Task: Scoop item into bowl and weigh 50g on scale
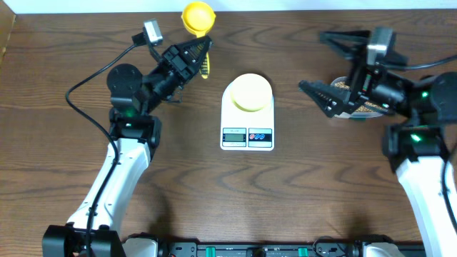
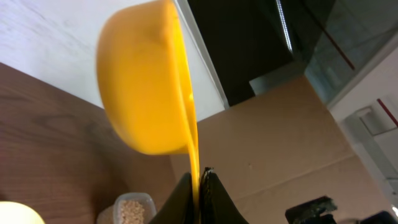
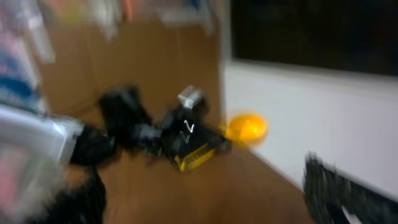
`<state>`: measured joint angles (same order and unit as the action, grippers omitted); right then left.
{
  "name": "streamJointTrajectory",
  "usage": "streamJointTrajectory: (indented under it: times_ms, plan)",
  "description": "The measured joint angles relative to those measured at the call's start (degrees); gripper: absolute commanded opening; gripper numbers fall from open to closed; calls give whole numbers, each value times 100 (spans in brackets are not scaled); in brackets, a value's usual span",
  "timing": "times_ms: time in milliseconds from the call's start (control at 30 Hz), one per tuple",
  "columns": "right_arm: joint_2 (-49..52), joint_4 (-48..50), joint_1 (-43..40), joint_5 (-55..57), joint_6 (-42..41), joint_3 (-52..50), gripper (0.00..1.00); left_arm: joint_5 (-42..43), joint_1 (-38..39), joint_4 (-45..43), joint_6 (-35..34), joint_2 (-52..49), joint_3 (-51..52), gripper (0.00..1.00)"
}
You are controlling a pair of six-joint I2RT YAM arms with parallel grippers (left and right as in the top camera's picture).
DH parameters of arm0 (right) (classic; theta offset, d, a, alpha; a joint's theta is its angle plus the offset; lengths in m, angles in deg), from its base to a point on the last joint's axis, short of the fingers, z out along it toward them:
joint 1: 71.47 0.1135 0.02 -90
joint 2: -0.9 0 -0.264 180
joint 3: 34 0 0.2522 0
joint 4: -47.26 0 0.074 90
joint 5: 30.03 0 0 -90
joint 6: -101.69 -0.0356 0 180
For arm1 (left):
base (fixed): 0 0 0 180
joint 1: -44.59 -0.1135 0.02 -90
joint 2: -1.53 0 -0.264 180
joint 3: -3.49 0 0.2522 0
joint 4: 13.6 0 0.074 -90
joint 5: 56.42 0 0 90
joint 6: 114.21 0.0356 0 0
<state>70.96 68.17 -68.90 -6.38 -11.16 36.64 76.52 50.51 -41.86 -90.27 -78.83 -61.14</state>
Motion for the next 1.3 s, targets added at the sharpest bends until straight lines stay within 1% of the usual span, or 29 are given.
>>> streamJointTrajectory:
  times_ms: [33,67,133,167,233,267,333,400,433,533,600,667,733,767,800,833,900,967,1100,1300]
  plan:
    - [216,769,168,-155,-678,11,99,-57,48,-20,-13,0,0,7]
    - [280,964,225,-168,-892,13,99,-120,87,-24,-20,0,0,7]
    - [452,1408,492,-72,-1620,17,99,-295,160,-26,-20,0,0,7]
    - [511,1397,632,72,-1956,17,99,-374,186,-26,-20,0,0,7]
    - [614,944,935,514,-2612,42,99,-549,243,-24,-20,0,0,7]
    - [688,474,1137,857,-3010,57,99,-673,284,-26,-20,0,0,7]
    - [815,-170,1453,1434,-3574,68,99,-848,341,-24,-22,0,0,7]
    - [1005,-603,1801,2124,-4103,59,99,-1001,413,-26,-20,0,0,7]
    - [1088,-660,1945,2378,-4260,59,99,-1043,448,-26,-20,0,0,7]
    - [1283,-472,2328,2990,-4590,57,98,-1143,544,-26,-17,0,0,7]
    - [1322,-306,2514,3268,-4732,57,88,-1165,619,-26,-20,0,0,7]
    - [1322,-251,2603,3445,-4841,57,68,-1172,704,-26,-20,0,0,7]
    - [1325,-245,2636,3571,-4944,57,59,-1180,791,-31,-20,0,0,7]
    - [1327,-243,2643,3626,-5001,57,57,-1180,828,-28,-24,0,0,7]
    - [1327,-243,2645,3661,-5047,57,59,-1180,863,-33,-52,0,0,7]
    - [1327,-247,2645,3694,-5112,57,64,-1180,898,-52,-98,0,0,7]
    - [1327,-247,2651,3746,-5187,57,64,-1180,933,-125,-160,0,0,7]
    - [1327,-254,2662,3777,-5226,57,62,-1180,935,-306,-232,0,0,7]
    - [1327,-361,2664,3794,-5366,57,53,-1185,935,-601,-330,0,0,7]
    - [1329,-402,2667,3799,-5528,57,42,-1202,935,-647,-535,0,0,7]
